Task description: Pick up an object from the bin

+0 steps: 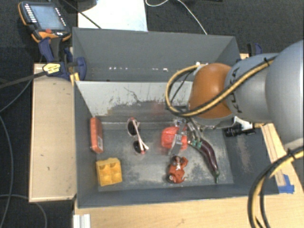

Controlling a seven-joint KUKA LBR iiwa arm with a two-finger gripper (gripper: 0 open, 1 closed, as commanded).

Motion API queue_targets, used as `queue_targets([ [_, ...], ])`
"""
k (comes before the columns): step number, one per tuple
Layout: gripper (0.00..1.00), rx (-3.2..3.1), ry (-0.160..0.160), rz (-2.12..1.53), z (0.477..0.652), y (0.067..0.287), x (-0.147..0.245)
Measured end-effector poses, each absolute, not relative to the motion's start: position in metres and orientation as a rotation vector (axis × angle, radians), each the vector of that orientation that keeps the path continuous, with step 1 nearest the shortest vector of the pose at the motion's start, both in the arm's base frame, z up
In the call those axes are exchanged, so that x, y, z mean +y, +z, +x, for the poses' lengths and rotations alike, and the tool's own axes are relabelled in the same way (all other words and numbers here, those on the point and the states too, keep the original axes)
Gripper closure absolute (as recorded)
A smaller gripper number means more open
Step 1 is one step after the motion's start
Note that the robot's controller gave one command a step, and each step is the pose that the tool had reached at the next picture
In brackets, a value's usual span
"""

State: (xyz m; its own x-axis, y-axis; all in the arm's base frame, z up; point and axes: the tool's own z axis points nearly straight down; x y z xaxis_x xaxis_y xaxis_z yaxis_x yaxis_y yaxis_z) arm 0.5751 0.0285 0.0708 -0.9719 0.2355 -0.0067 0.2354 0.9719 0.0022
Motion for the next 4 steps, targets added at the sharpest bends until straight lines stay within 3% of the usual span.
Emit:
queue_targets([
  [1,1.00,3.112,0.002,0.374,0.575,0.071,0.029],
  [2,1.00,3.109,0.003,0.350,0.587,0.151,0.018],
  [3,1.00,3.098,0.004,0.484,0.583,0.115,0.021],
  [4,1.00,3.102,0.004,0.424,0.584,0.206,0.028],
])
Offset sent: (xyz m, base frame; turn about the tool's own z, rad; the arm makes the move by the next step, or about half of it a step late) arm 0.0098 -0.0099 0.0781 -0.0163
